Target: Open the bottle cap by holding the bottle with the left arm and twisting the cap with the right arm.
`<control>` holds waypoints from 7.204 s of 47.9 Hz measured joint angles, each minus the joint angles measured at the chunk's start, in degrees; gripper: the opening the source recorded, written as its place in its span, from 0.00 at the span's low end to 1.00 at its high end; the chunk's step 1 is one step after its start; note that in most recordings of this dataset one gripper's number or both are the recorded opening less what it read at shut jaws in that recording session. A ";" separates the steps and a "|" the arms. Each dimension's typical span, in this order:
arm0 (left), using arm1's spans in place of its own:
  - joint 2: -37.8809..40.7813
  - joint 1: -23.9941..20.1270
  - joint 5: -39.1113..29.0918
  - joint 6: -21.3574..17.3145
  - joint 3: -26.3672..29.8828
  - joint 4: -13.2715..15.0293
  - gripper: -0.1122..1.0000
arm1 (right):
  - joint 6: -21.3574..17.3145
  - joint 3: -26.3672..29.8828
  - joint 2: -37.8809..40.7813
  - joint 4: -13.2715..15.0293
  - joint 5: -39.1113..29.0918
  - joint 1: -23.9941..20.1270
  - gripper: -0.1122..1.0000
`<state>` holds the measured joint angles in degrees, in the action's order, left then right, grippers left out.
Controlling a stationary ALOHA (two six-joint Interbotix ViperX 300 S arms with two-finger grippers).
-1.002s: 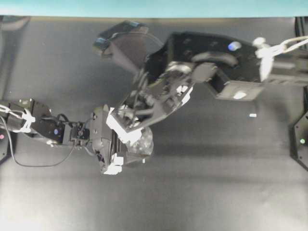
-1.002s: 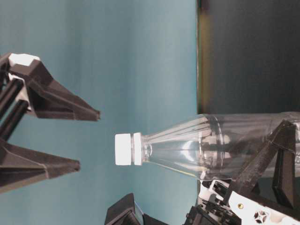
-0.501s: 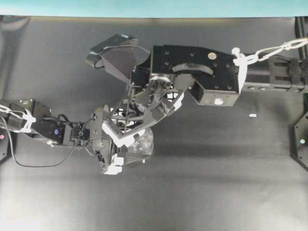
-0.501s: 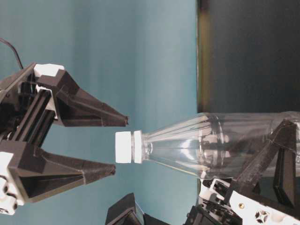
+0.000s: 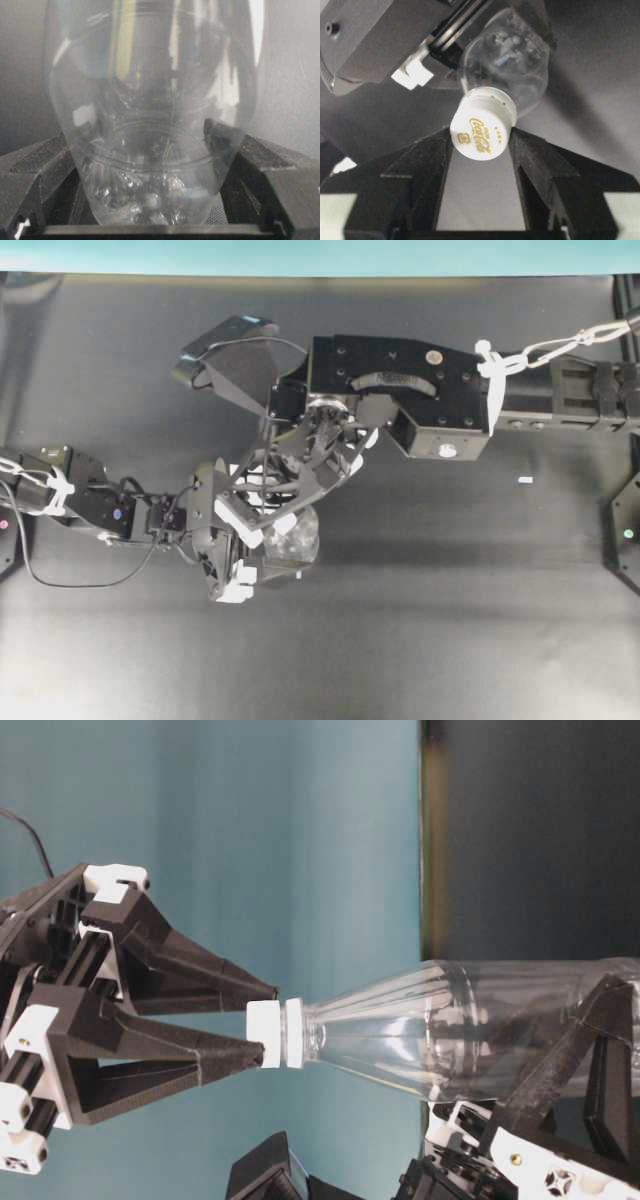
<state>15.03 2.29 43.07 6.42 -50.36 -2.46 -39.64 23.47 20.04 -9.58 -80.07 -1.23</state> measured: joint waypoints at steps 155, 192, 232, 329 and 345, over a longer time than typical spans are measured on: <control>0.62 -0.09 -0.62 0.44 0.35 0.00 0.84 | -1.93 8.79 3.52 3.25 -9.32 -1.76 0.83; 0.62 0.00 -0.62 0.44 0.44 0.09 0.84 | -0.88 4.39 2.81 3.16 -6.15 -1.14 0.44; 0.70 0.00 -0.70 0.62 0.53 0.00 0.84 | 54.67 4.39 2.81 3.25 -6.59 -0.97 0.44; 0.70 0.00 -1.93 0.62 1.05 0.00 0.84 | 17.23 11.95 -3.34 5.71 -9.23 -2.90 0.83; 0.70 0.00 -1.93 0.62 1.05 0.00 0.84 | 8.26 13.27 -0.18 5.80 -10.90 -2.55 0.82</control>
<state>15.73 2.29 41.13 7.03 -49.31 -2.46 -31.38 36.74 19.86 -3.78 -90.97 -3.78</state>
